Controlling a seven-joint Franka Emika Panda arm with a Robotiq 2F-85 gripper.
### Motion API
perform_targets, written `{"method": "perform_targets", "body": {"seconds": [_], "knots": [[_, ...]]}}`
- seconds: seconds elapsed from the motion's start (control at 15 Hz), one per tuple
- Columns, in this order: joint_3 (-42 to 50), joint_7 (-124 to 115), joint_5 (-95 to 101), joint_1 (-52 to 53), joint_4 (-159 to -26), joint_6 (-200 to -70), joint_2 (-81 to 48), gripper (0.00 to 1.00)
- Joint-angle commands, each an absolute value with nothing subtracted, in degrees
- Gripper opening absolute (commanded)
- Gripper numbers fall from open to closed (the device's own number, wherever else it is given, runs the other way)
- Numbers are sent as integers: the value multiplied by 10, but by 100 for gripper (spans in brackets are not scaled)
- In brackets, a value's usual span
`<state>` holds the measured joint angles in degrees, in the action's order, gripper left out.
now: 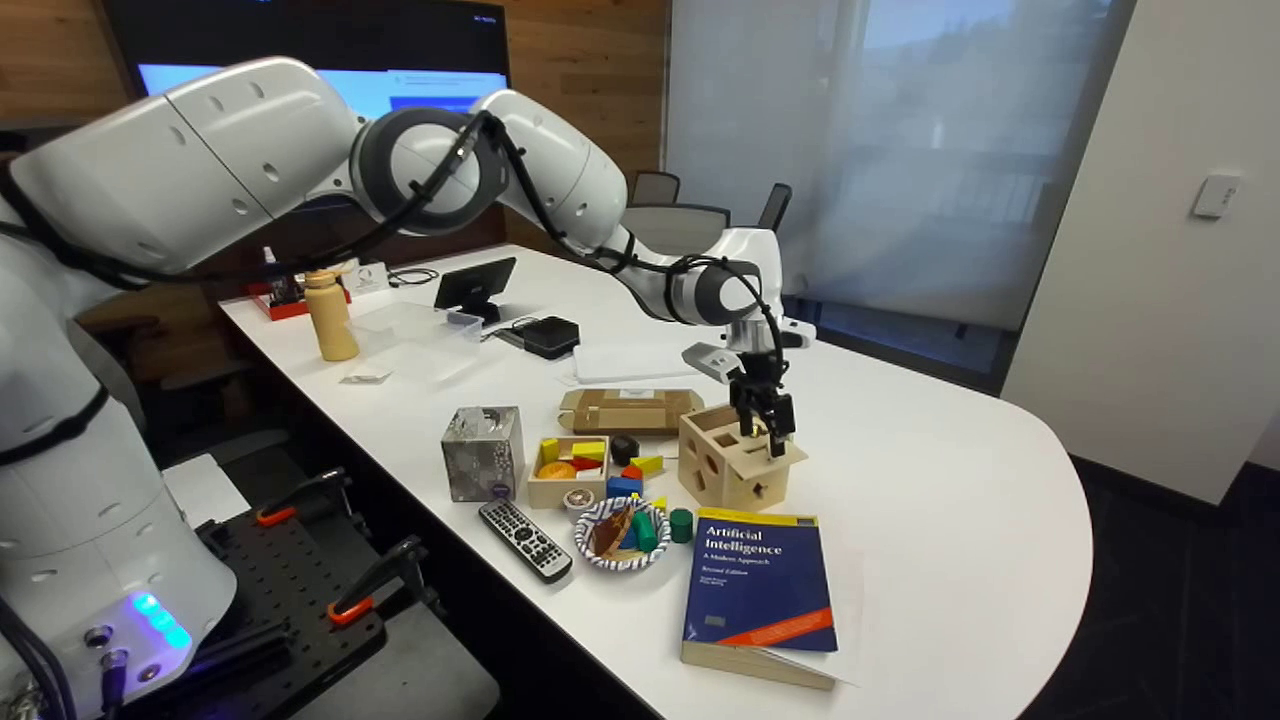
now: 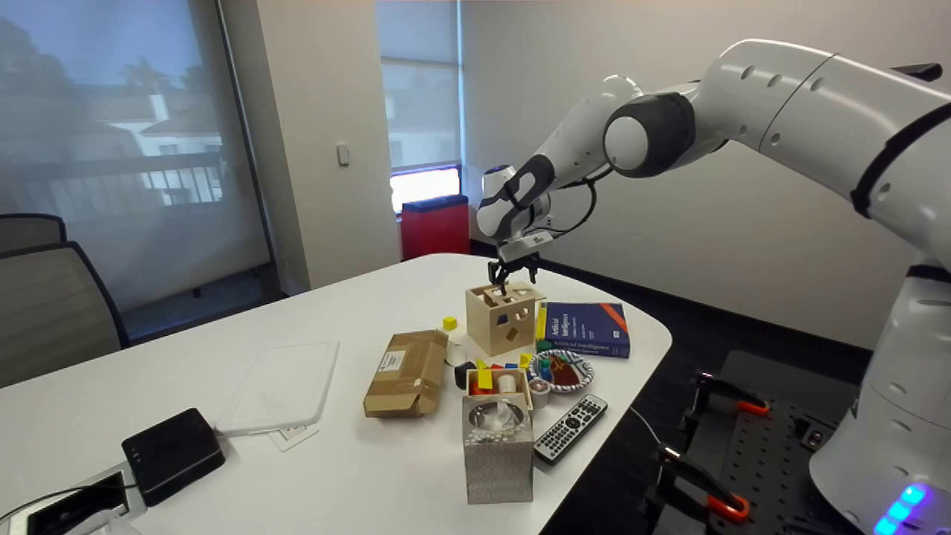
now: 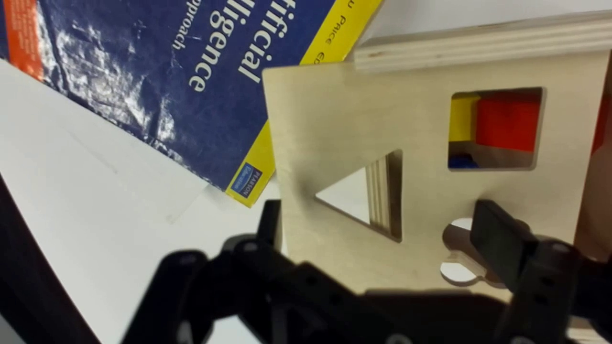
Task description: Close the book and slightly open the box
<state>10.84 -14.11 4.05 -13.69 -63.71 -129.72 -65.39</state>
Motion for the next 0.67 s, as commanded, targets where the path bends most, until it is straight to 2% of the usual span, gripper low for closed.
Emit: {"method": "perform_targets", "body": {"seconds": [0.0,0.6], "knots": [[129,-169,49,-128,-635,-1282,-659,100],[161,-213,70,-104,-637,-1272,-660,100]]}}
